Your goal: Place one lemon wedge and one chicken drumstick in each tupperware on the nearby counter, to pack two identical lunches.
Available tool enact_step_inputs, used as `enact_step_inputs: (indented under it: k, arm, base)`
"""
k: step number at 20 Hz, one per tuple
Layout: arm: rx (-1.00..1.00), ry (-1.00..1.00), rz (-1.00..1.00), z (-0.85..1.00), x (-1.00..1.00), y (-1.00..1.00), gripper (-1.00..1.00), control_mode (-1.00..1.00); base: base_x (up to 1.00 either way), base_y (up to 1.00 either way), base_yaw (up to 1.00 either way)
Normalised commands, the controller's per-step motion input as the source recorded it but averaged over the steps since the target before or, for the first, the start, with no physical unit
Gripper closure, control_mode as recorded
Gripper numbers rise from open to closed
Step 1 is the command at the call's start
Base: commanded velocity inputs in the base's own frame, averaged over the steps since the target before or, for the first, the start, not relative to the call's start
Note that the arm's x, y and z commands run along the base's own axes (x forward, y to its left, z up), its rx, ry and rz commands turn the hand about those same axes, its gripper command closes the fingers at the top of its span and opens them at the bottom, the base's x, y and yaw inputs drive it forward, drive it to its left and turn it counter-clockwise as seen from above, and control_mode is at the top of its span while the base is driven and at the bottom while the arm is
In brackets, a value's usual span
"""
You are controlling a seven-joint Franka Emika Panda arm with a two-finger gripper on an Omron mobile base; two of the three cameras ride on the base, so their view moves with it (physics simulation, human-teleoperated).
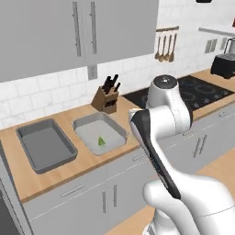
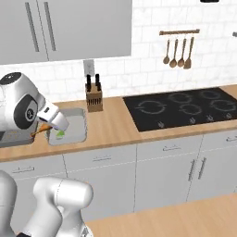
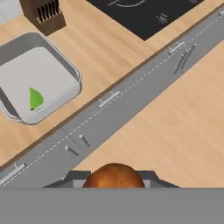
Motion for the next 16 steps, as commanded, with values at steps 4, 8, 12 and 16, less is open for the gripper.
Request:
enact_step_inputs:
  k: [4, 8, 12, 16]
  arm:
    - [0.00, 0.00, 0.00, 0.00, 0.00, 0.00, 1.00, 1.00]
    - [-0.09, 0.15, 0.09, -0.78, 1.00, 0.48, 1.00, -1.00]
    - [-0.03, 0.16, 0.02, -0.98, 1.00, 0.33, 1.00, -1.00]
    - [0.00, 0.11, 0.00, -0.86, 1.00, 0.11, 1.00, -1.00]
  base:
    - [1.00, 0.44, 0.21]
    - [0.00, 0.00, 0.00]
    - [0.00, 0.00, 0.00]
    - [0.00, 0.00, 0.00]
